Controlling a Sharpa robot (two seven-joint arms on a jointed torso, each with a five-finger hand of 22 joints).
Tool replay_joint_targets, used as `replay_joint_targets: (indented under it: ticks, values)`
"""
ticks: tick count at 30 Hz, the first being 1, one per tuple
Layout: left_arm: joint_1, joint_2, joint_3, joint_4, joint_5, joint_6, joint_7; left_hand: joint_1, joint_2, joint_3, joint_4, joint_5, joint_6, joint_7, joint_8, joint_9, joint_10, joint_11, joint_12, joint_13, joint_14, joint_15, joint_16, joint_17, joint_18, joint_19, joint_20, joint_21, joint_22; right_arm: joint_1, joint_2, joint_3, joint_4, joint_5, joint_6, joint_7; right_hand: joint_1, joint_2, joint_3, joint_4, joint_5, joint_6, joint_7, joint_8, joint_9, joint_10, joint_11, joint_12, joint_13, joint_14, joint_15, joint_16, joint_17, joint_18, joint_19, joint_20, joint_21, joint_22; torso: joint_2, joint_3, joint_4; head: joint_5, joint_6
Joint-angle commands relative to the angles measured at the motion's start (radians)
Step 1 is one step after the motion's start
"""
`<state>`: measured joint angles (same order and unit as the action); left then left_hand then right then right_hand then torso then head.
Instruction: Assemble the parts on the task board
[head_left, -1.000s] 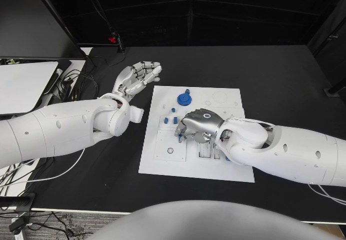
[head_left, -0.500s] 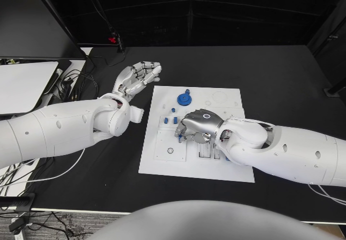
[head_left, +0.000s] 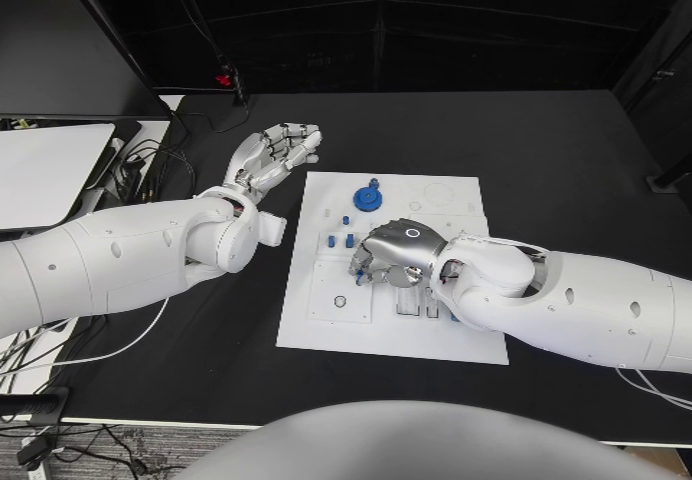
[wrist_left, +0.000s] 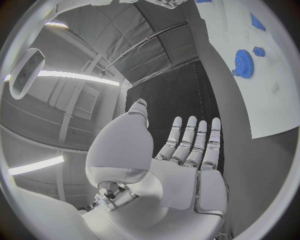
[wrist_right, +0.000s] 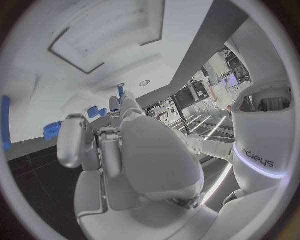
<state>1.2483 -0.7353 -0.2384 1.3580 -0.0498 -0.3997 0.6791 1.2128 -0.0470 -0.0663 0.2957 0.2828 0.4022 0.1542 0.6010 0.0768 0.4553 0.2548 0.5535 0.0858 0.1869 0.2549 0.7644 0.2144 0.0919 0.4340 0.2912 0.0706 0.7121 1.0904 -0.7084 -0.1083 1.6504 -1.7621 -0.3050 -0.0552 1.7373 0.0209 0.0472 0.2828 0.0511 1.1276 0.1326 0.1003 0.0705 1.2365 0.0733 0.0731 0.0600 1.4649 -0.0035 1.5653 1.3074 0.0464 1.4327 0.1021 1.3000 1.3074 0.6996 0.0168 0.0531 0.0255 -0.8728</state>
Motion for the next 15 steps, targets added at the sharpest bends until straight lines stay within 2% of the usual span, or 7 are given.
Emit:
replay_joint_targets:
  ticks: [1,15]
  values:
    - [0.001,0.001,0.001,0.0,0.001,0.009,0.144,0.0,0.007,0.007,-0.001,0.005,-0.008,0.137,0.003,-0.001,-0.006,0.0,0.003,-0.001,-0.006,0.001,0.002,-0.001,0.0,0.009,-0.001,0.001,-0.001,0.0,0.0,0.0,0.003,-0.006,-0.002,0.013,0.008,0.0,0.006,0.002,0.0,0.0,0.008,-0.003,0.001,0.002,0.004,-0.005,0.0,0.106,0.009,0.005,0.263,0.02,-0.001,0.008,-0.004,0.144,0.0,0.0,-0.0001,0.0,0.0]
    - [0.001,0.002,0.001,0.0,0.001,0.008,0.141,0.0,0.009,0.007,-0.001,0.005,-0.01,0.138,0.004,-0.001,-0.007,0.0,0.006,-0.002,-0.006,0.001,0.004,-0.003,0.0,0.009,-0.001,0.001,-0.001,0.0,0.003,0.0,0.001,-0.001,0.019,0.007,0.006,0.0,0.008,0.003,0.0,0.0,0.009,-0.005,0.001,0.002,0.005,-0.006,0.0,0.106,0.01,0.005,0.263,0.02,-0.002,0.009,-0.005,0.143,0.0,0.0,0.0006,-0.002,0.0]
